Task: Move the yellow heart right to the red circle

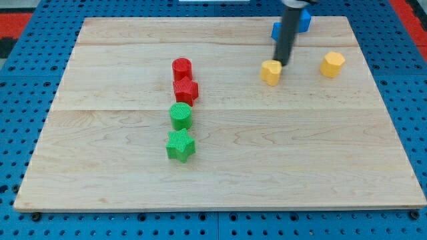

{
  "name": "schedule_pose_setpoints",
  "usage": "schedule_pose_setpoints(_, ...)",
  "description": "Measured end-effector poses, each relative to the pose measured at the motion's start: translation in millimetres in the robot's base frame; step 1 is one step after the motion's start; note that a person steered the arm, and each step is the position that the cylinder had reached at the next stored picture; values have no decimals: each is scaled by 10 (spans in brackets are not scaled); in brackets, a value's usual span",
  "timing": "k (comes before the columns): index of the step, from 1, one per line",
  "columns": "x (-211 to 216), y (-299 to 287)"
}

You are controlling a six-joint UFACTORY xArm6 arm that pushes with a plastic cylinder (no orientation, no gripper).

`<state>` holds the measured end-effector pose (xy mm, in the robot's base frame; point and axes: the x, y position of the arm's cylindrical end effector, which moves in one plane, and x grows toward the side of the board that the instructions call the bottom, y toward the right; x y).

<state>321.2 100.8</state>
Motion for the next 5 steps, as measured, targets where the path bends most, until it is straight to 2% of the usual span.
schedule_pose_setpoints(1,346,210)
schedule_pose_setpoints(2,506,306)
schedule_pose_setpoints(5,1247,-430)
